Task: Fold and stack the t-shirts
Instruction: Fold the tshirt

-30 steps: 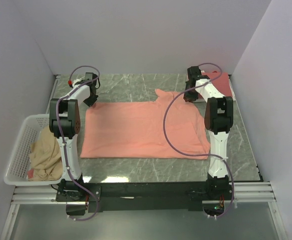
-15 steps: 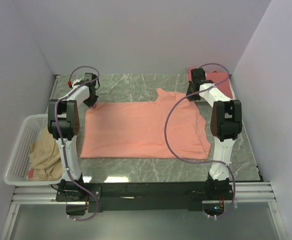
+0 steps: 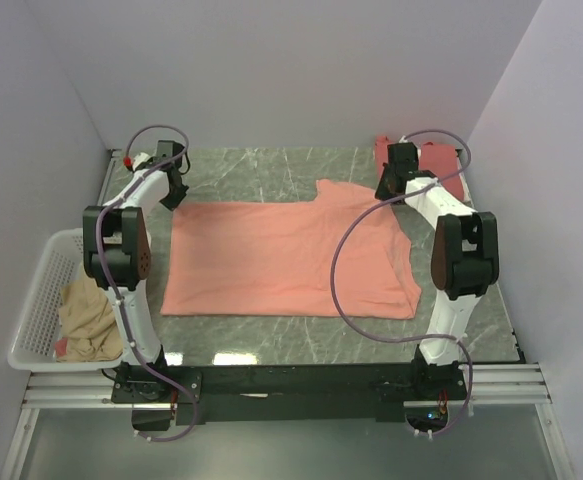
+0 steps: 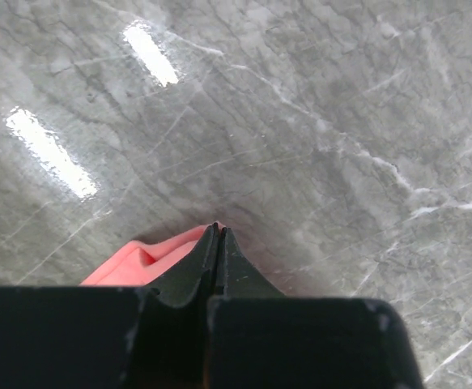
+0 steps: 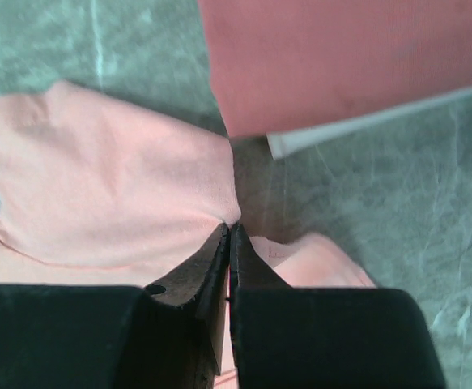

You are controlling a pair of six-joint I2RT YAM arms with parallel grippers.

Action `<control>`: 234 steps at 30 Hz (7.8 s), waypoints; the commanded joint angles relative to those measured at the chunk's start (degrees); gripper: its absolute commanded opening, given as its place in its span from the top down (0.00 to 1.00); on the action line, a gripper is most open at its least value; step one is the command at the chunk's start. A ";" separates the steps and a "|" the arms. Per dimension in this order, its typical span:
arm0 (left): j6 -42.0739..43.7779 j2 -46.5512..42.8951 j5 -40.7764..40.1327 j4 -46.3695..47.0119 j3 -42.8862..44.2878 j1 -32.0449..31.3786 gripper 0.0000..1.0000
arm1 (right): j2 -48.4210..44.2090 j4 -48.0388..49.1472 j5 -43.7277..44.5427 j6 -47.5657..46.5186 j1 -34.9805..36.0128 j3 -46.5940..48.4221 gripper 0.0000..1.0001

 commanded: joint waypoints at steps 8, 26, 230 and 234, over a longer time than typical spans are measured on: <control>-0.90 -6.70 -1.43 0.14 -4.55 0.39 0.99 | -12.09 5.46 2.95 3.08 0.20 -10.01 0.95; -3.37 -16.02 -5.91 -2.07 -12.98 0.39 0.99 | -28.18 7.05 4.27 7.30 0.46 -26.98 0.95; 16.67 -14.90 24.50 29.58 -21.80 -48.99 0.54 | -33.29 6.52 -18.67 10.38 -3.84 -32.09 0.48; 17.29 -10.76 24.24 28.44 -18.80 -51.55 0.55 | -31.18 7.13 -19.37 10.03 -4.37 -31.64 0.48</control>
